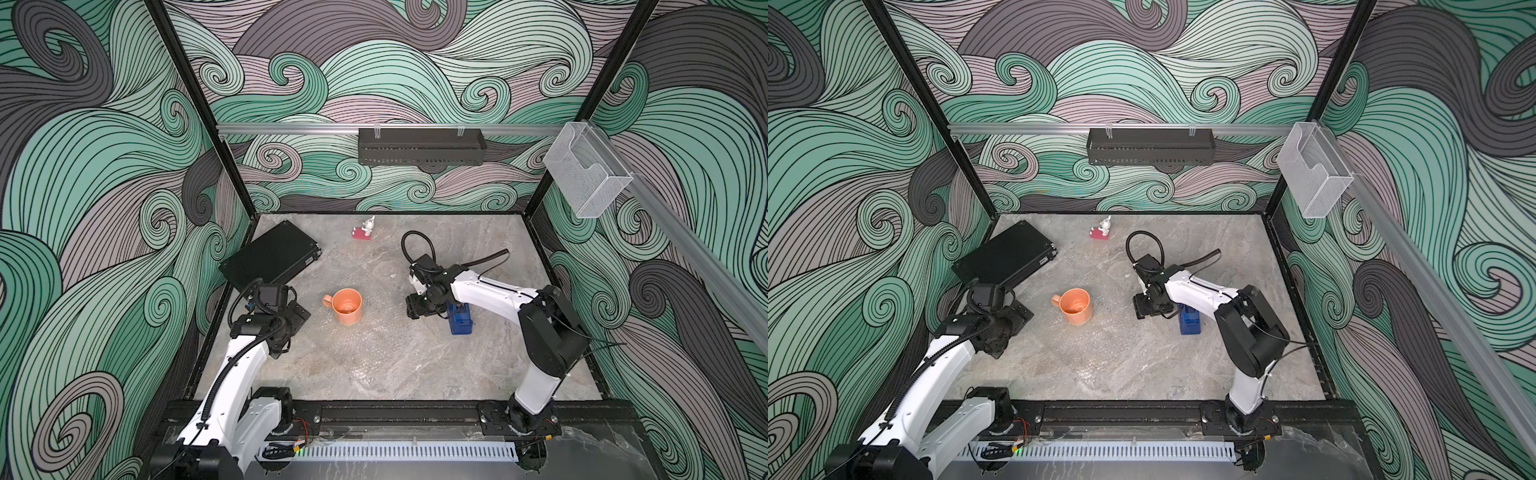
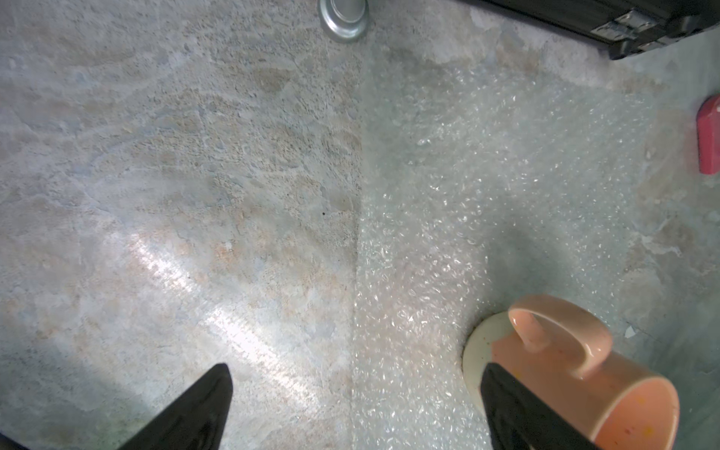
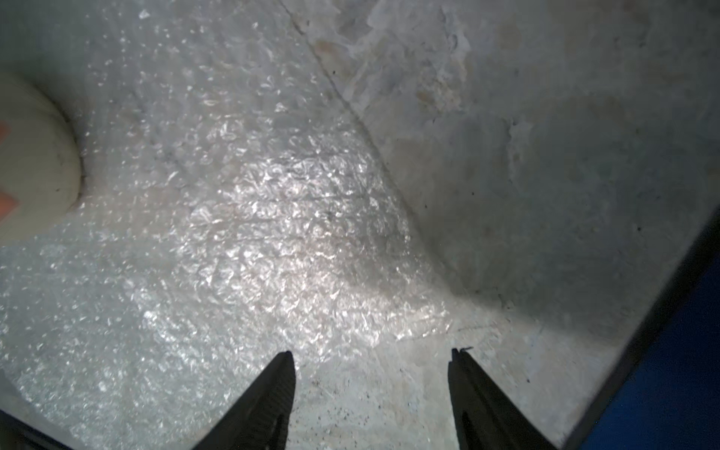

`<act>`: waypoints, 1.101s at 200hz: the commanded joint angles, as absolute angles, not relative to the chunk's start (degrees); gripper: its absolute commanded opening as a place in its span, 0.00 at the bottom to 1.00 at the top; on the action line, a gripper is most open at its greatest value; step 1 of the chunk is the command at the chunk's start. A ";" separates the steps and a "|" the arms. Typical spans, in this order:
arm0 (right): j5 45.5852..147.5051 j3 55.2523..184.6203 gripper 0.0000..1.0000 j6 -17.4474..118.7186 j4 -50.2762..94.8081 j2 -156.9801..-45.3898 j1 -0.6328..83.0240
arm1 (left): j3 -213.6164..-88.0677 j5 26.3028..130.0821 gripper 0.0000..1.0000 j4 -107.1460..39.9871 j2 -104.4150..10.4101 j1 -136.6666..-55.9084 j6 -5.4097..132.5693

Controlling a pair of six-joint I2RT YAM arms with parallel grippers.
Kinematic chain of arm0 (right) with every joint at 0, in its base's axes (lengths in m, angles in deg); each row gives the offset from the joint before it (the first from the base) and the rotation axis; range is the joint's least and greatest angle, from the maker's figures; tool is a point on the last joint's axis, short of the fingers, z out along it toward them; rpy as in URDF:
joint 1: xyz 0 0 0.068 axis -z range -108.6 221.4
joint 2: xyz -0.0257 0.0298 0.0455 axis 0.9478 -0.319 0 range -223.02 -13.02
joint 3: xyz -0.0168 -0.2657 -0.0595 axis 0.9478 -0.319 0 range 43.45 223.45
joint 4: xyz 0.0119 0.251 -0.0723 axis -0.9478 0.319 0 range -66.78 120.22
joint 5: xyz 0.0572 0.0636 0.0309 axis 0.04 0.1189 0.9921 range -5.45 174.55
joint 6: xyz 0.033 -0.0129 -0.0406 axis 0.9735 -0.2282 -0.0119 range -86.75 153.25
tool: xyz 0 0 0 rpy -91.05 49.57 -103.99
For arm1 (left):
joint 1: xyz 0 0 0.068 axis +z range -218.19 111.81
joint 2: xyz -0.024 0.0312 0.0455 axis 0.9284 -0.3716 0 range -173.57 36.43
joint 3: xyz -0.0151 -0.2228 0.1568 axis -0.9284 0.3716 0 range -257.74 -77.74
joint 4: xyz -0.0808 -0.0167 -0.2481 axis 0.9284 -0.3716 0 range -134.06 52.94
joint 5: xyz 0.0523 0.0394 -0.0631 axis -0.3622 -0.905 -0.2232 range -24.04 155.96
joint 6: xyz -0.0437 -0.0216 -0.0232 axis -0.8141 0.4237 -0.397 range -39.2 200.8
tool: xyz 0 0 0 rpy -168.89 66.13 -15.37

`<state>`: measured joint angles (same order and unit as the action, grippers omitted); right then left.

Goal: Wrap mugs in bubble wrap
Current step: Move the bubble wrap to the center of the board.

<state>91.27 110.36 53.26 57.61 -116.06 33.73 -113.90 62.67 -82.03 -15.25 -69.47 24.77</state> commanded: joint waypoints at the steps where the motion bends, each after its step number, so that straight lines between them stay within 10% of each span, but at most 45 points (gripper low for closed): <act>1: 90.24 110.51 0.65 54.99 56.00 -117.71 34.22 | -113.43 62.54 0.99 -80.04 -15.25 -69.40 23.32; 78: 91.55 107.37 0.51 58.63 52.07 -119.53 34.22 | -113.31 60.26 0.99 -79.88 -13.52 -69.36 23.93; 139: 87.92 107.47 0.00 58.48 53.78 -117.89 34.22 | -113.13 55.60 0.99 -79.58 -11.43 -69.29 24.19; 220: 78.09 103.95 0.00 56.82 59.08 -111.33 34.44 | -111.81 55.66 0.98 -72.79 -13.32 -69.34 26.88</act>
